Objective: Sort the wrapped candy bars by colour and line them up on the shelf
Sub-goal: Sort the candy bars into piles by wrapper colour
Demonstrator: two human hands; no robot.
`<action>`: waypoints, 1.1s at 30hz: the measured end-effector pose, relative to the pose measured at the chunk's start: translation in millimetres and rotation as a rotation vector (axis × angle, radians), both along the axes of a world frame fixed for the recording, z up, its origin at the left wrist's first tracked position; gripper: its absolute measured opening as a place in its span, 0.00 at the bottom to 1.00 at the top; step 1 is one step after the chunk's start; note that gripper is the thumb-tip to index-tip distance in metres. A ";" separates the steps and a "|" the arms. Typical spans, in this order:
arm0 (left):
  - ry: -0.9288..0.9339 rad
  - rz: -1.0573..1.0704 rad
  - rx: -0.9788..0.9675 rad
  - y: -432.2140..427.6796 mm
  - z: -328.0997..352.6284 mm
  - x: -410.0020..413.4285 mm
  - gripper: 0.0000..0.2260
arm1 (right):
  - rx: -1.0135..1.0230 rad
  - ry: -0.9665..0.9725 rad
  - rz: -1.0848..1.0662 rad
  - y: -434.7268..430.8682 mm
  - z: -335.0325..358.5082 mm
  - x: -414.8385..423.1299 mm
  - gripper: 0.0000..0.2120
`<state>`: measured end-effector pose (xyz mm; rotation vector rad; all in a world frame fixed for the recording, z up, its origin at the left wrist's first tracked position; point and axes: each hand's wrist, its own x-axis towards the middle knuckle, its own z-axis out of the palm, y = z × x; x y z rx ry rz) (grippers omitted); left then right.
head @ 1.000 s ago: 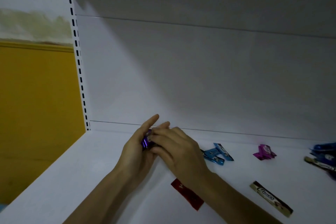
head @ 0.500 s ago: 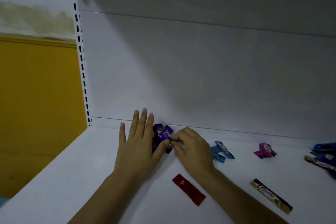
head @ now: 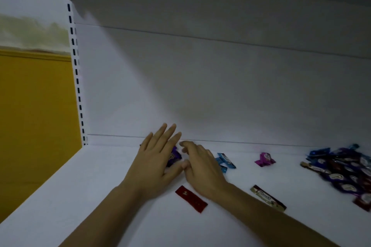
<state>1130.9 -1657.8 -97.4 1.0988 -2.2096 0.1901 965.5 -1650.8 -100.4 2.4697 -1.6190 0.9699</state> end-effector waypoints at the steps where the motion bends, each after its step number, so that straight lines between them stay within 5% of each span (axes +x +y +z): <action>1: -0.020 -0.012 -0.019 2.6 1.7 -0.8 0.31 | 0.000 -0.005 -0.024 8.3 1.1 -7.6 0.23; 15: -0.438 -0.303 -0.374 63.2 20.8 -63.8 0.32 | -0.086 0.295 -0.356 133.4 23.6 -103.7 0.26; 21: -0.457 -0.496 -0.278 81.6 34.1 -135.0 0.33 | -0.074 0.306 -0.544 178.5 23.4 -159.9 0.28; 29: -0.353 -0.582 -0.061 88.3 20.1 -273.3 0.32 | 0.040 -0.086 -0.815 180.8 16.2 -279.9 0.31; 33: -0.390 -0.504 -0.001 75.7 8.8 -340.2 0.30 | 0.049 -0.144 -0.902 165.4 9.9 -349.0 0.22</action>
